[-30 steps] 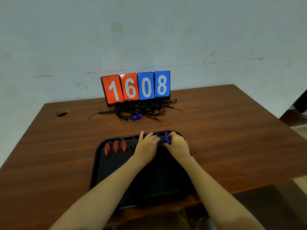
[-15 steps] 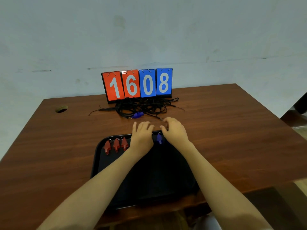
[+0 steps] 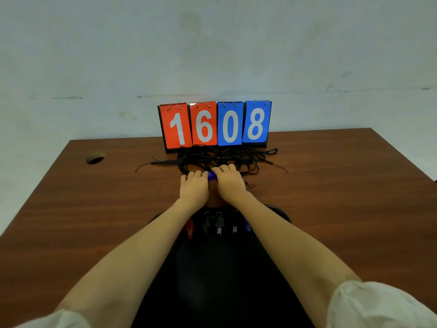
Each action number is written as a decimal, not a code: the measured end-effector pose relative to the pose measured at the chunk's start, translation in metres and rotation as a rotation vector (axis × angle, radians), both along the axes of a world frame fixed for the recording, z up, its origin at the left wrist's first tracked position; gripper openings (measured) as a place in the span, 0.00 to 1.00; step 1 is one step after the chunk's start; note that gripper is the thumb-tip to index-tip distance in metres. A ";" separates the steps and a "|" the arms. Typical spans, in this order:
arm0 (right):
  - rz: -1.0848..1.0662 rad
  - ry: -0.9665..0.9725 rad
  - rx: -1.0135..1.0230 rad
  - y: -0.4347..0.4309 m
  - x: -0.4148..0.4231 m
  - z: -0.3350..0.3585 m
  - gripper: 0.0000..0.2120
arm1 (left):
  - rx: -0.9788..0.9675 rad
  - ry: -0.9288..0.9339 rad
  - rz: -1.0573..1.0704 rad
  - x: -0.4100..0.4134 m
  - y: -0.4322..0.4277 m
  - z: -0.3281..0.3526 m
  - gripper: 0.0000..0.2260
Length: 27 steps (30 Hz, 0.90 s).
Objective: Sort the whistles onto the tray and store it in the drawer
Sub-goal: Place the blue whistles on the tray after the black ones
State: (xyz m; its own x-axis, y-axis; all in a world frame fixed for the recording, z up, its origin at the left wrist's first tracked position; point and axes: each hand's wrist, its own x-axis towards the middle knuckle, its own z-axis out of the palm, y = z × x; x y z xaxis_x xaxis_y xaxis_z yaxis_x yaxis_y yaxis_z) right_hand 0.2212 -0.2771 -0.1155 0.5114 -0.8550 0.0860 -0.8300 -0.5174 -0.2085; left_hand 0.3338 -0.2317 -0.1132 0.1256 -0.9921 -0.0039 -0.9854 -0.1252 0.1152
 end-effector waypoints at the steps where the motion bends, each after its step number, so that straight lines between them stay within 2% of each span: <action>1: 0.003 -0.034 -0.047 0.000 0.001 -0.004 0.17 | -0.023 -0.025 -0.003 0.000 -0.001 -0.005 0.19; 4: -0.004 -0.104 -0.134 -0.005 -0.001 -0.012 0.11 | -0.089 -0.082 -0.015 -0.001 -0.003 -0.012 0.16; 9: 0.011 -0.066 0.054 -0.001 -0.011 -0.004 0.13 | -0.084 -0.042 -0.051 -0.007 -0.003 -0.011 0.16; 14: 0.039 -0.055 0.089 0.014 -0.036 0.007 0.13 | -0.121 -0.035 -0.123 -0.023 0.008 -0.001 0.13; 18: 0.067 -0.135 0.067 0.030 -0.066 0.031 0.16 | -0.128 0.288 -0.150 -0.034 0.018 0.021 0.03; 21: 0.115 -0.222 0.092 0.049 -0.087 0.052 0.21 | -0.070 0.475 -0.160 -0.043 0.028 0.041 0.04; 27: 0.230 -0.114 0.012 0.078 -0.125 0.072 0.16 | -0.010 0.528 -0.240 -0.062 0.055 0.065 0.05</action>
State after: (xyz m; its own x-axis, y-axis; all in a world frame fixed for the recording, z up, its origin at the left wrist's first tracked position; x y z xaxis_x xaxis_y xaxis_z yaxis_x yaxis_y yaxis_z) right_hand 0.0966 -0.1990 -0.0431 0.6804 -0.7184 0.1449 -0.6613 -0.6871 -0.3011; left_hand 0.2723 -0.1772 -0.0482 -0.1197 -0.9928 0.0049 -0.7945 0.0987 0.5992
